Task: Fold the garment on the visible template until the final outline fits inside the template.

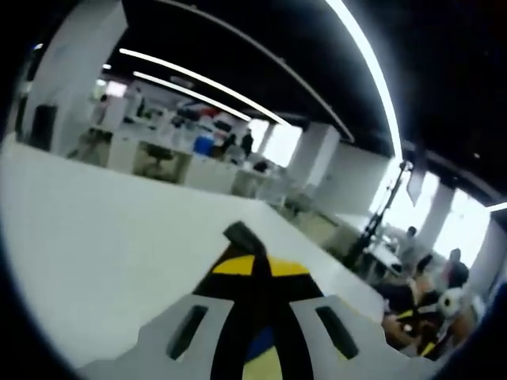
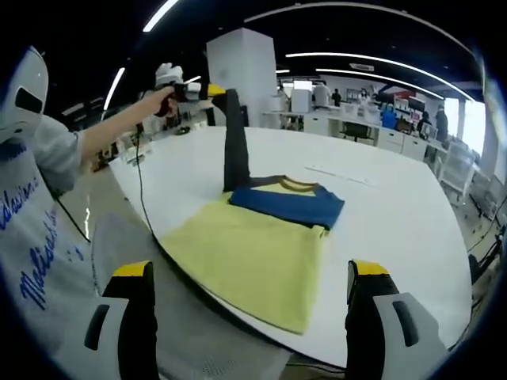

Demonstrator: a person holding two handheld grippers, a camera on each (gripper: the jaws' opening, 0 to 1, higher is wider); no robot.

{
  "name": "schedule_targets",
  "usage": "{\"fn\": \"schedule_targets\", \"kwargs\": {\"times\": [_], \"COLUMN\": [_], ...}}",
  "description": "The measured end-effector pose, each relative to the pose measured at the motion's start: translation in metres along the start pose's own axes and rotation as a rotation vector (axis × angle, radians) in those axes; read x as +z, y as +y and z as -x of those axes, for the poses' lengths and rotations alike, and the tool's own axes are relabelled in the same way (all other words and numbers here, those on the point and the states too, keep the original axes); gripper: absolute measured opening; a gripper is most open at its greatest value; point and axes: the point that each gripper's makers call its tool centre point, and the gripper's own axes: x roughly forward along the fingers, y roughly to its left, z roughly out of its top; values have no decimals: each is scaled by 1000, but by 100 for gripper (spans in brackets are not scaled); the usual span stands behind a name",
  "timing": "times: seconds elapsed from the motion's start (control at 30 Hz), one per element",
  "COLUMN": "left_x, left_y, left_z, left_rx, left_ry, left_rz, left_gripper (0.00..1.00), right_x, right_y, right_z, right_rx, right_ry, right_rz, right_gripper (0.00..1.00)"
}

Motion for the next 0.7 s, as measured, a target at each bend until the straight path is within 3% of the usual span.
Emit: {"fn": "schedule_targets", "kwargs": {"times": [0.23, 0.33, 0.7], "left_x": [3, -2, -31], "left_y": [-12, -25, -54], "left_z": [-15, -24, -54], "left_rx": [-40, -66, -112], "left_ry": [14, 15, 109], "left_rz": [-16, -10, -37], "left_gripper": [0, 0, 0], "right_x": [-6, -7, -10], "right_y": [-1, -1, -6], "right_z": [2, 2, 1], "right_rx": [17, 18, 14], "right_ry": [8, 11, -1], "right_rz": [-1, -1, -26], "right_gripper": [100, 100, 100]}}
